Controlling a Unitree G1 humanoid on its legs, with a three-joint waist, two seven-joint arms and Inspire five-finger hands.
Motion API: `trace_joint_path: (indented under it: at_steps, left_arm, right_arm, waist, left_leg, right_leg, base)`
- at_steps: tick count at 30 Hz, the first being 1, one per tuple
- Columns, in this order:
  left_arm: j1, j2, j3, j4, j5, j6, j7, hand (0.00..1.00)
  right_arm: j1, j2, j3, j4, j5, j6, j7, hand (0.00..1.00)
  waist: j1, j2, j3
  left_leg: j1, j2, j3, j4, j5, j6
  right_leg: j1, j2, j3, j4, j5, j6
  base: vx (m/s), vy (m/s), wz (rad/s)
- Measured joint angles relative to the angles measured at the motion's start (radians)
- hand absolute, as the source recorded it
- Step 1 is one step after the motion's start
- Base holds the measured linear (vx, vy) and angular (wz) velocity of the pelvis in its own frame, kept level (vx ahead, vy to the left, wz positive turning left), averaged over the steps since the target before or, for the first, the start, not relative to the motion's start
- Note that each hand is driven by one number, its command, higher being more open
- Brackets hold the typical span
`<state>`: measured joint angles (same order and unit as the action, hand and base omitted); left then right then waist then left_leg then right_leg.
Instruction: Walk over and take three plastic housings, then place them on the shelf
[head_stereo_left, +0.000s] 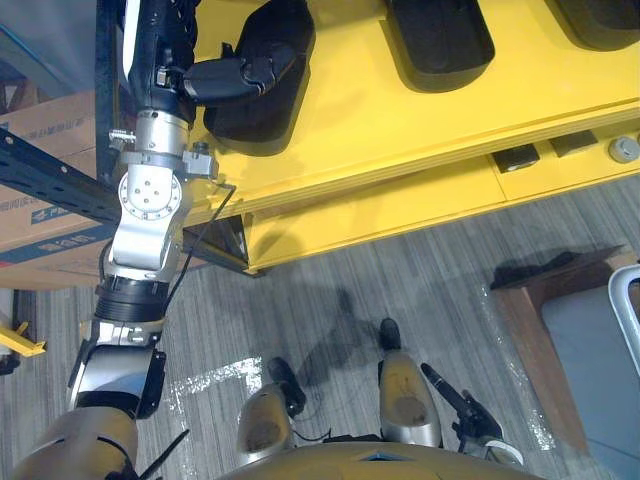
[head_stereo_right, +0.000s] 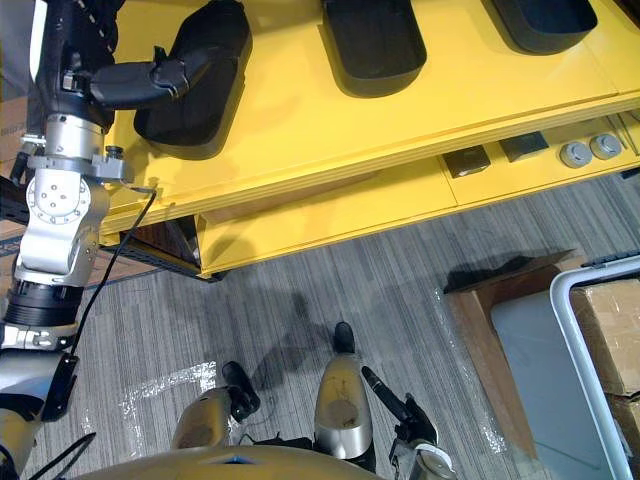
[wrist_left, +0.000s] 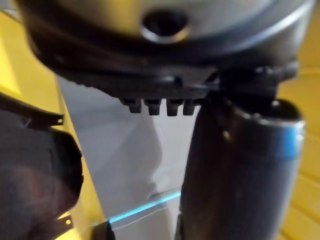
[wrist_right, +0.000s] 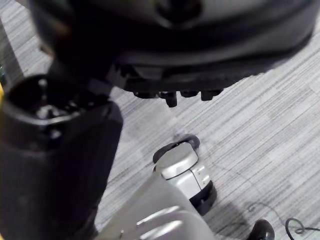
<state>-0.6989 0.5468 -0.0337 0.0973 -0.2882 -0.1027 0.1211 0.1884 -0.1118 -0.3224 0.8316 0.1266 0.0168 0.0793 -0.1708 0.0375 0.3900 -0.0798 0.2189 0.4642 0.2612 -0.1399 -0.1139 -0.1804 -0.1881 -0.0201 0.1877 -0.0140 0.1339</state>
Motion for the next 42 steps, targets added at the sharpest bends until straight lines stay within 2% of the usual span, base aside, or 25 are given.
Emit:
trace_joint_path:
  at_steps: [5, 11, 16, 31, 39, 42]
  left_arm:
    - [-0.070, 0.014, -0.027, 0.103, -0.066, 0.058, -0.017, 1.00]
    - [-0.134, 0.027, -0.029, 0.176, -0.116, 0.131, -0.021, 1.00]
    - [-0.135, 0.030, -0.029, 0.214, -0.183, 0.155, -0.042, 1.00]
    - [-0.161, 0.027, 0.019, 0.258, -0.174, 0.217, -0.063, 1.00]
    - [-0.182, 0.016, 0.020, 0.262, -0.173, 0.239, 0.077, 1.00]
    - [-0.208, 0.009, 0.029, 0.288, -0.173, 0.240, 0.148, 1.00]
  right_arm:
    - [0.024, -0.010, 0.012, -0.026, 0.000, 0.004, 0.003, 1.00]
    - [0.036, -0.010, 0.041, -0.047, 0.018, 0.017, 0.019, 1.00]
    - [0.036, -0.008, 0.061, -0.059, 0.047, 0.019, 0.020, 1.00]
    - [0.055, -0.006, 0.105, -0.100, 0.085, 0.036, 0.021, 1.00]
    - [0.072, -0.006, 0.139, -0.105, 0.098, 0.036, 0.020, 1.00]
    - [0.072, -0.006, 0.158, -0.110, 0.136, 0.035, 0.021, 1.00]
  waist:
    - [-0.004, -0.001, 0.003]
    - [-0.002, -0.017, 0.028]
    - [-0.001, -0.019, 0.033]
    - [0.006, -0.023, 0.035]
    - [0.004, -0.024, 0.035]
    - [0.006, -0.032, 0.040]
  left_leg:
    - [0.000, 0.003, 0.018, -0.001, -0.001, -0.001]
    - [-0.017, 0.024, 0.028, 0.040, -0.015, -0.006]
    - [-0.027, 0.038, 0.031, 0.071, -0.023, -0.007]
    - [-0.071, 0.075, 0.044, 0.153, -0.073, 0.001]
    - [-0.085, 0.080, 0.046, 0.156, -0.076, 0.002]
    - [-0.087, 0.091, 0.047, 0.165, -0.078, 0.001]
  right_leg:
    - [-0.014, 0.004, 0.015, 0.001, 0.002, 0.001]
    - [-0.023, 0.015, 0.027, 0.001, 0.006, 0.001]
    - [-0.024, 0.021, 0.027, 0.001, 0.008, 0.000]
    - [-0.034, 0.036, 0.040, -0.032, 0.042, 0.005]
    - [-0.047, 0.040, 0.041, -0.032, 0.048, 0.005]
    - [-0.047, 0.049, 0.042, -0.031, 0.049, 0.003]
  base:
    - [0.00, -0.009, -0.09]
    - [0.01, 0.000, -0.07]
    - [0.01, 0.004, -0.02]
    - [-0.02, 0.024, -0.04]
    - [0.00, 0.000, 0.00]
    - [0.00, -0.002, -0.03]
